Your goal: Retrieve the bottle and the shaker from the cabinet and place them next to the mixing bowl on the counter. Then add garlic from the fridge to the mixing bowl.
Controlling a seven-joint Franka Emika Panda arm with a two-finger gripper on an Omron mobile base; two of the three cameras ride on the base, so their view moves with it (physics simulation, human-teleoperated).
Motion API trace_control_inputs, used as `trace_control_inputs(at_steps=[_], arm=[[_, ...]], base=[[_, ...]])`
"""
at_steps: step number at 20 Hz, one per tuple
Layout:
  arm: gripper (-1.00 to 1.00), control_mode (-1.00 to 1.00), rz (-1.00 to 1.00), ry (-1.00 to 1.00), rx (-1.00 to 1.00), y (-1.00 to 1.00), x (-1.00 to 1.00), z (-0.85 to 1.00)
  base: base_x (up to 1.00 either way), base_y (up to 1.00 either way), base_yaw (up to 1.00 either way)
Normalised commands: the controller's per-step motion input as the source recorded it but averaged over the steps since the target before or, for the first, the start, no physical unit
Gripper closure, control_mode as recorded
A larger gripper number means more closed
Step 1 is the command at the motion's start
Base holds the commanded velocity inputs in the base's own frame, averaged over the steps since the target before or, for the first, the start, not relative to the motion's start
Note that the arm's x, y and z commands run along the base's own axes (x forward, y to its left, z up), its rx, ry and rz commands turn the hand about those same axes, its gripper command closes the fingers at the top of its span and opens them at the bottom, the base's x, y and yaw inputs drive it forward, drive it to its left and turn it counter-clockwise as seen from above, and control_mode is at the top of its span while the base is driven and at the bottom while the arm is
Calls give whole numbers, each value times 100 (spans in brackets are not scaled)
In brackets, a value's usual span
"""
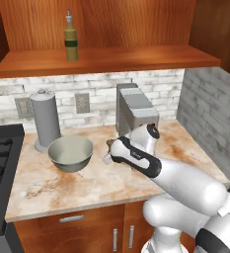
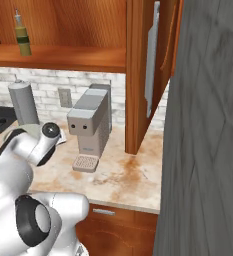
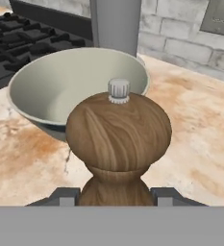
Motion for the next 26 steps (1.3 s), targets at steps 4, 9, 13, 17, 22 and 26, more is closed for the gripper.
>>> trace_control_inputs(at_steps=[4,9,13,17,22,26], arm=[[100,-100,0,2,0,0,44,-28],[100,-100,8,0,0,0,18,-17],[100,-100,25,0,0,0,2,-12],[100,-100,27,0,0,0,12,-1],[100,-100,21,0,0,2,20,0],[100,-100,5,0,-3,31,23,-20]], base=[[0,0,0],[0,0,0],[0,0,0],[0,0,0],[0,0,0],[0,0,0]])
